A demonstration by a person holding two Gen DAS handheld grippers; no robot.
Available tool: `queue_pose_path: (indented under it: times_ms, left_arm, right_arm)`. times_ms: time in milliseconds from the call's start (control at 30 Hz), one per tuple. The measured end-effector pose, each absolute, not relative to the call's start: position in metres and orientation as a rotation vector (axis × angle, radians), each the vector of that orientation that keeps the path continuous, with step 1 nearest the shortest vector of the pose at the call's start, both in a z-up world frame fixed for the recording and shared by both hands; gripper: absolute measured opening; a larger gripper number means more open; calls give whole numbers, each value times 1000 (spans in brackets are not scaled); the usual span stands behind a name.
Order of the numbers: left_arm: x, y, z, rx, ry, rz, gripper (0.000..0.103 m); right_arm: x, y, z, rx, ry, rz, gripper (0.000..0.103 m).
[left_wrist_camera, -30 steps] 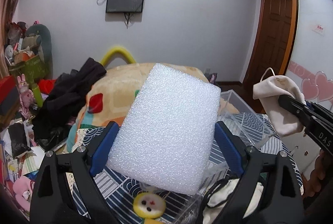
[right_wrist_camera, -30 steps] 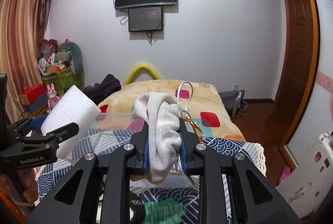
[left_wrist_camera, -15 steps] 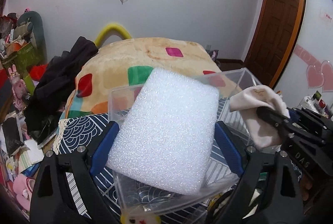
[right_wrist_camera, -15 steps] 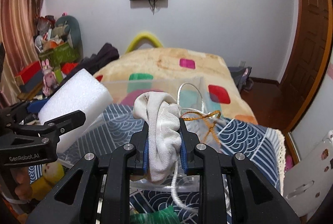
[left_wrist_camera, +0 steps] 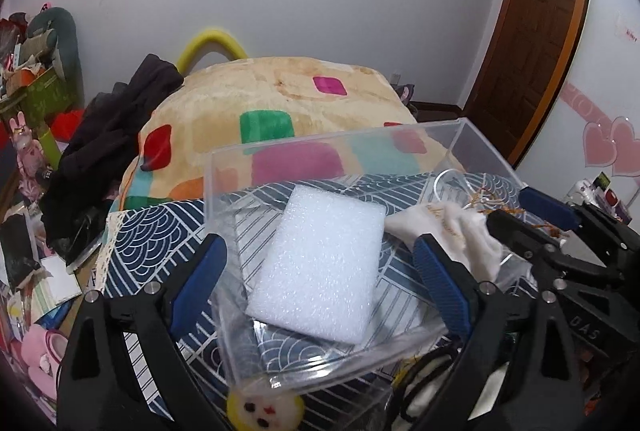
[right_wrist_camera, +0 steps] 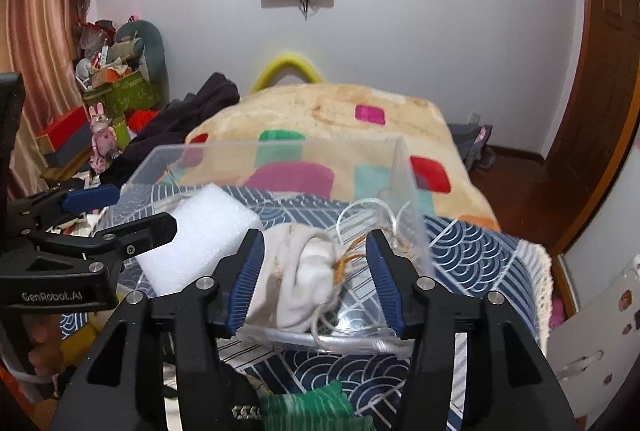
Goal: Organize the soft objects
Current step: 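Lower the foam sheet into the clear box with the left tool while the right tool drops the sock in, then grasp the yellow sponge with the left tool while the right tool grasps the black mask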
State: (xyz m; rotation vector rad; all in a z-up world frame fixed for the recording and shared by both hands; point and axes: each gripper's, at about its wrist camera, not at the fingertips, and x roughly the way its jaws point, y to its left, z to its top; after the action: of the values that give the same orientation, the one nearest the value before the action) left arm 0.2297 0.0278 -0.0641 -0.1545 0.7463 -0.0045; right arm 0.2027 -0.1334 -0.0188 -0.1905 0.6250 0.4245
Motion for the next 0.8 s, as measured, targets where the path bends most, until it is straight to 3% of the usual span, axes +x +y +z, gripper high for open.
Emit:
queue_pose_path:
  times_ms: [233,500,600,800]
  left_arm:
    - [201,37,-37,-156,667,4,100]
    - [149,45,-11,-122,559,10,102]
    - [134,45,-14,-97,555,20,102]
    - [113,46,-41,-62,601,23,102]
  right_arm:
    - [178,-142,9,-183,519,432,65]
    - [148,-143,16,-172,454,461,72]
    - [141,-139,9,-168,457,481,79]
    - [133,-125,-15,-180,508,512,83]
